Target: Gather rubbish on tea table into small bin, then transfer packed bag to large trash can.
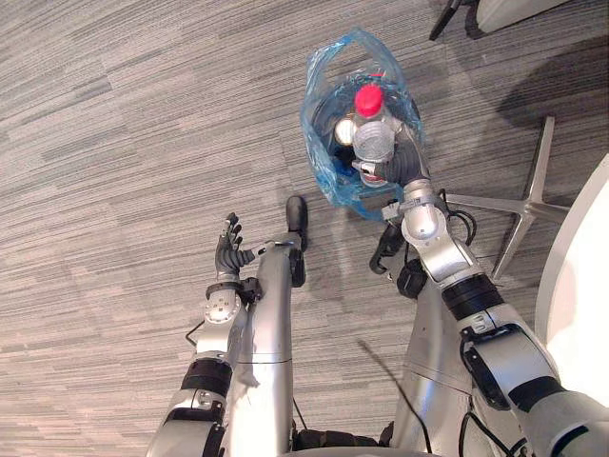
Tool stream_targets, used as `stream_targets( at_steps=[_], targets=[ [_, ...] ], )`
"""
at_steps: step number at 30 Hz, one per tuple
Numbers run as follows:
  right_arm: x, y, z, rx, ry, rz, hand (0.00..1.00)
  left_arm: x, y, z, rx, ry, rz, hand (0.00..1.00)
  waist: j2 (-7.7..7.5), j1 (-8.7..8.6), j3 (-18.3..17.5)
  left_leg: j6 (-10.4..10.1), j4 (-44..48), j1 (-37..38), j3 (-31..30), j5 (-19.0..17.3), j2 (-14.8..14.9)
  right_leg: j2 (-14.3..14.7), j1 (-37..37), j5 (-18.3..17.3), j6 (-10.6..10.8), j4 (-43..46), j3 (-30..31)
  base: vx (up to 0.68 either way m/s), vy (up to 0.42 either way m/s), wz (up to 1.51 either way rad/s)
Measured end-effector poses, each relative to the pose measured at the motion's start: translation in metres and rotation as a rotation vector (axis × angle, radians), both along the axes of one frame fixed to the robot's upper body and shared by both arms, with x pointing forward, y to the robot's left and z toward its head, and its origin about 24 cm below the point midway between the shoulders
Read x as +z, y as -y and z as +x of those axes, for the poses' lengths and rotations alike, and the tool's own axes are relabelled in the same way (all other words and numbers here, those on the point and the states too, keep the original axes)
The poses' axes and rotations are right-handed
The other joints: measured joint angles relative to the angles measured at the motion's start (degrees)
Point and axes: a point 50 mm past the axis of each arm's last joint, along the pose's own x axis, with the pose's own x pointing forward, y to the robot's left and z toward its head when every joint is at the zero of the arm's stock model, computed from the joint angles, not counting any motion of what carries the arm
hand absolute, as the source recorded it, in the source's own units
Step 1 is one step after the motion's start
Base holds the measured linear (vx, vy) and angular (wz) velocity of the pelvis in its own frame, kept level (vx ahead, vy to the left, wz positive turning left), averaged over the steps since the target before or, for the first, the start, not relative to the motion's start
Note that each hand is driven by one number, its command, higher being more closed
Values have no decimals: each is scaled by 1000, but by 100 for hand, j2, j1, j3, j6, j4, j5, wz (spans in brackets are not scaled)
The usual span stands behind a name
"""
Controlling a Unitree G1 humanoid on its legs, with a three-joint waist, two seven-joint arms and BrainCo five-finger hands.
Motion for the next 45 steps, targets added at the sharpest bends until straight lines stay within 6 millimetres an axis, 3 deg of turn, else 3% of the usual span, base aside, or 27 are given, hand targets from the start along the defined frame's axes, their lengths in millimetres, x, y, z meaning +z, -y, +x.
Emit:
stream_targets(
  at_steps=[7,19,24,32,41,42,45],
  targets=[
    [-24,-4,-11,-2,-31,-41,0,-5,-3,-2,17,-21,1,0,-208,-9,-113,-67,-103,100,-29,43,0,9,95,-4,-10,-58,-42,0,0,0],
    [-36,-8,-19,-11,-11,-178,0,-16,-6,-6,37,-82,19,0,-289,-4,-158,-133,-453,510,-47,135,67,96,529,15,-38,-388,-159,-2,3,0],
    [-39,-19,-18,7,11,-317,0,-18,-7,-6,43,-88,20,0,-289,-6,-159,-192,-600,555,-65,178,71,109,535,-2,-63,-440,-200,0,-3,1],
    [-54,-29,-3,3,-64,-455,0,-15,-7,-6,58,-64,20,0,-289,5,-159,-287,-746,406,-189,257,55,102,391,-51,-129,-418,-334,-12,-19,8],
    [-63,-21,15,-87,-167,-557,0,0,-7,4,59,-2,6,0,-288,16,-160,-388,-683,-52,-398,350,-74,-2,-41,-236,-199,-80,-472,-20,-11,15],
    [-63,-20,17,-92,-172,-562,100,2,-6,6,58,7,5,0,-286,19,-162,-397,-680,-112,-416,355,-79,-4,-104,-255,-183,-56,-484,-28,0,6],
    [-64,-17,20,-115,-196,-574,100,8,-6,10,58,26,-9,0,-285,19,-163,-416,-636,-263,-468,368,-99,-26,-239,-302,-251,40,-534,-20,-2,10]
  ],
)
